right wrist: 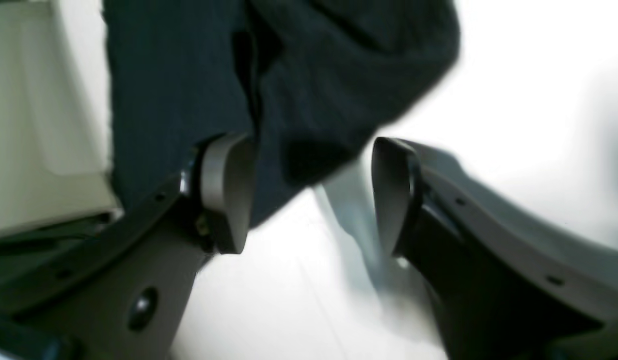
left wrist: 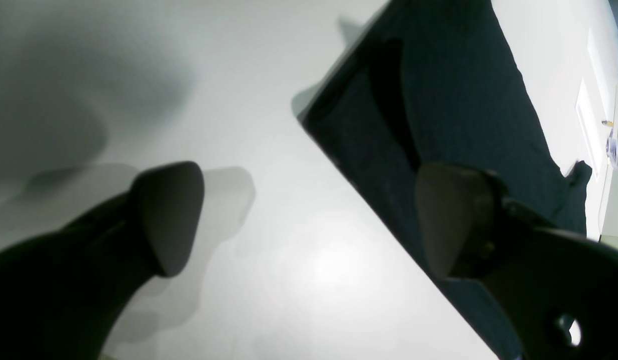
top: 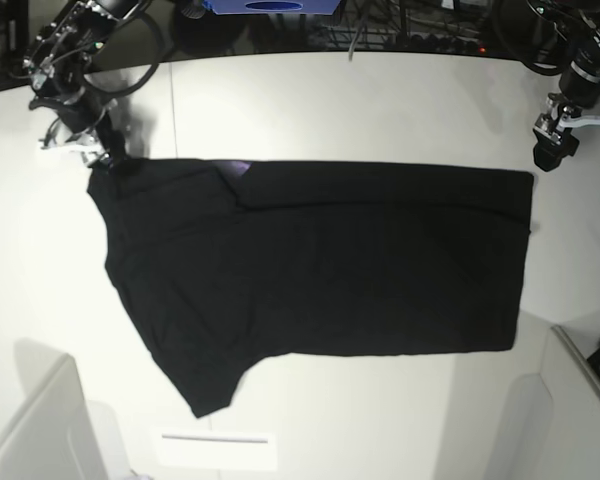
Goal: Fold the T-shirt properly
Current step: 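Lay the collar edge down and open both grippers, lifting away, then reach the right gripper to the shirt's hem corner and grasp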
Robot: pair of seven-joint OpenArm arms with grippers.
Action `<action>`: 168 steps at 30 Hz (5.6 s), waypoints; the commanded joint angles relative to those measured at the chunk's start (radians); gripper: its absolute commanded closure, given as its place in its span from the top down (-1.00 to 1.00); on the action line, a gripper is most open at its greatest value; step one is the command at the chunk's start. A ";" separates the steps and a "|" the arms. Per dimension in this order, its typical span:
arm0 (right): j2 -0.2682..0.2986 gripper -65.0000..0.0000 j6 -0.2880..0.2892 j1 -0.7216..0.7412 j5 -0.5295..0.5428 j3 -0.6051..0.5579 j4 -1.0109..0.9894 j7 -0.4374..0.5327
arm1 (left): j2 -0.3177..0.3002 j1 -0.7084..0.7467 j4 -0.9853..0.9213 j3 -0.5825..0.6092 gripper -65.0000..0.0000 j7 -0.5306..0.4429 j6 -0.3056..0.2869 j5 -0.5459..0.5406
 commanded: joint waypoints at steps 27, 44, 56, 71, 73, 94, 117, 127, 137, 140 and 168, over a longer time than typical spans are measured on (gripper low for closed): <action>0.008 -0.25 -0.020 0.043 -0.026 0.000 -0.044 0.053 | -0.030 -0.254 -0.270 0.079 0.83 -0.015 -0.001 0.082; 0.047 -0.59 -0.020 0.086 -0.026 0.003 -0.151 0.056 | -0.038 -0.274 -0.374 0.130 -0.39 -0.065 0.001 0.083; 0.047 -1.00 -0.020 -0.042 -0.017 -0.002 0.030 0.049 | -0.030 -0.119 -0.179 0.131 -1.00 -0.061 -0.004 0.145; 0.013 -1.00 -0.022 -0.200 -0.017 0.004 0.091 -0.010 | -0.030 0.034 -0.072 0.125 -1.00 -0.061 -0.005 0.143; 0.010 -1.00 -0.022 -0.212 -0.017 0.004 0.117 -0.014 | -0.030 0.036 -0.072 0.128 -1.00 -0.061 -0.005 0.145; -0.039 -1.00 -0.077 -0.235 -0.017 0.053 0.249 -0.045 | -0.039 0.036 -0.072 0.128 -1.00 -0.059 -0.004 0.152; 0.024 -0.23 -0.071 -0.132 -0.023 0.127 0.364 -0.047 | -0.099 0.069 0.066 -0.002 0.73 -0.059 -0.001 0.146; 0.202 -0.23 -0.077 0.152 -0.026 -0.175 0.169 -0.034 | -0.150 0.020 0.128 -0.001 -0.03 -0.058 -0.002 0.152; 0.386 -0.22 -0.069 0.488 -0.027 -0.531 -0.276 0.162 | -0.289 -0.101 0.108 0.231 -1.00 -0.059 -0.001 0.163; 0.435 -0.04 -0.071 0.571 -0.027 -0.695 -0.417 0.294 | -0.291 -0.167 0.060 0.273 -1.00 -0.059 -0.001 0.246; 0.399 0.12 -0.036 0.916 -0.024 -1.300 -1.000 0.578 | -0.289 -0.219 -0.044 0.302 -0.29 -0.058 -0.004 0.419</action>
